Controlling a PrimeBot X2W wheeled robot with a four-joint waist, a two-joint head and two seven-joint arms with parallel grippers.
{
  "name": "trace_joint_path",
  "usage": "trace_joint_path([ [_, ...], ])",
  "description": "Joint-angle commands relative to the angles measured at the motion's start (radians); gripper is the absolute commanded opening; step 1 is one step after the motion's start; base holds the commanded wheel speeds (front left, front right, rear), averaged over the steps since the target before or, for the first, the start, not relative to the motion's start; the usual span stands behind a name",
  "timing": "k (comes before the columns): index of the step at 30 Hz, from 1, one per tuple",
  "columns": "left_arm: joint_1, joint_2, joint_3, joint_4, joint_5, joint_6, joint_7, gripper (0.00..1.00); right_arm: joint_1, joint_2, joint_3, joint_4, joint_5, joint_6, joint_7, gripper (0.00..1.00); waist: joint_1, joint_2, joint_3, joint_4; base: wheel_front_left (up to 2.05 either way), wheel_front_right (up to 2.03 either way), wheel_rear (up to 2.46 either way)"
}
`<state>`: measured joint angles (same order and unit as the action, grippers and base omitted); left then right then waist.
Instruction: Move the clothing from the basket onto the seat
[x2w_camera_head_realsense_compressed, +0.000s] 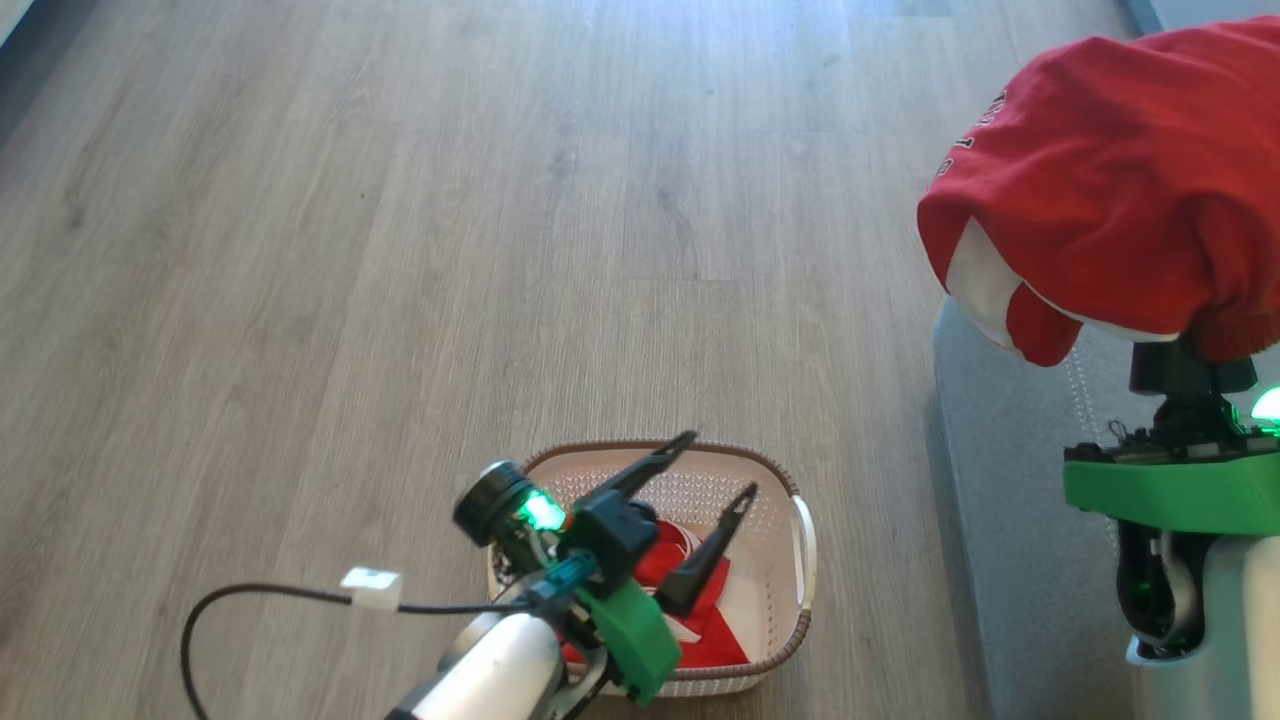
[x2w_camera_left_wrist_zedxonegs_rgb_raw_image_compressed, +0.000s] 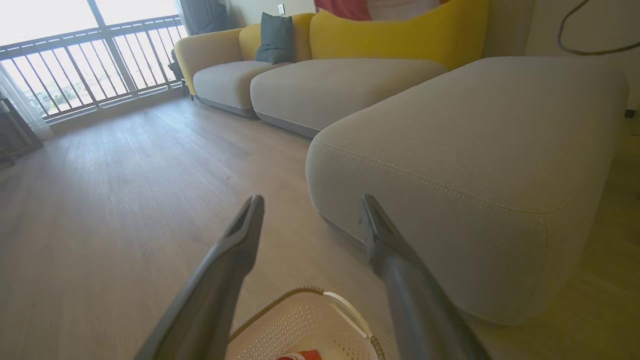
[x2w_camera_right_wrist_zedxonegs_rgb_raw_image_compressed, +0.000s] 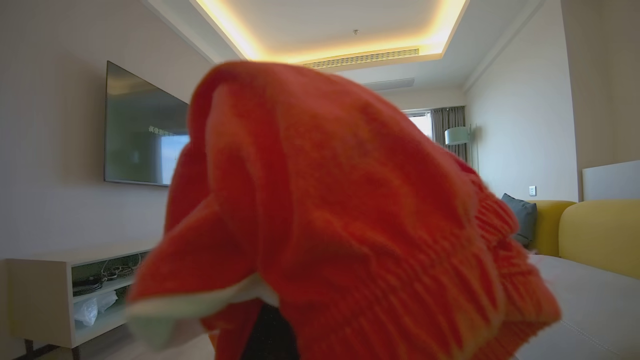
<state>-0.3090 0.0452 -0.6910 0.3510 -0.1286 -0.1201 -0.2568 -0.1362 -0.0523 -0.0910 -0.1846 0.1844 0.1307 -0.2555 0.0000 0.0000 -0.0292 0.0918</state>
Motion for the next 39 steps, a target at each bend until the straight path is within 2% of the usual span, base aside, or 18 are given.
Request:
trace_joint_path([
  [1, -0.019, 0.005, 0.049, -0.028, -0.007, 0.004, -0.005, 1.0, -0.031, 0.002, 0.016, -0.037, -0.003, 0.0, -0.006, 0.0, 0.0, 0.0, -0.001, -0.004, 0.0, 0.0, 0.0],
  [14, -0.001, 0.005, 0.078, -0.035, -0.01, 0.011, -0.005, 1.0, -0.022, 0.002, -0.034, -0.02, -0.015, 0.0, -0.006, 0.0, 0.0, 0.0, 0.01, -0.051, 0.0, 0.0, 0.0],
  [18, 0.001, 0.005, 0.08, -0.02, -0.011, 0.013, -0.005, 1.0, -0.015, 0.002, -0.076, -0.005, -0.043, 0.0, -0.006, 0.0, 0.0, 0.0, 0.017, -0.077, 0.0, 0.0, 0.0],
  [23, 0.0, 0.005, 0.076, -0.019, -0.017, 0.016, -0.005, 1.0, -0.008, -0.007, -0.176, 0.02, -0.044, 0.0, -0.006, 0.0, 0.0, 0.0, 0.027, -0.112, 0.0, 0.0, 0.0],
  [39, -0.011, 0.005, 0.095, -0.035, -0.024, 0.022, -0.005, 1.0, 0.015, -0.005, -0.299, 0.005, -0.048, 0.0, -0.006, 0.0, 0.0, 0.0, 0.11, -0.315, 0.0, 0.0, 0.0],
])
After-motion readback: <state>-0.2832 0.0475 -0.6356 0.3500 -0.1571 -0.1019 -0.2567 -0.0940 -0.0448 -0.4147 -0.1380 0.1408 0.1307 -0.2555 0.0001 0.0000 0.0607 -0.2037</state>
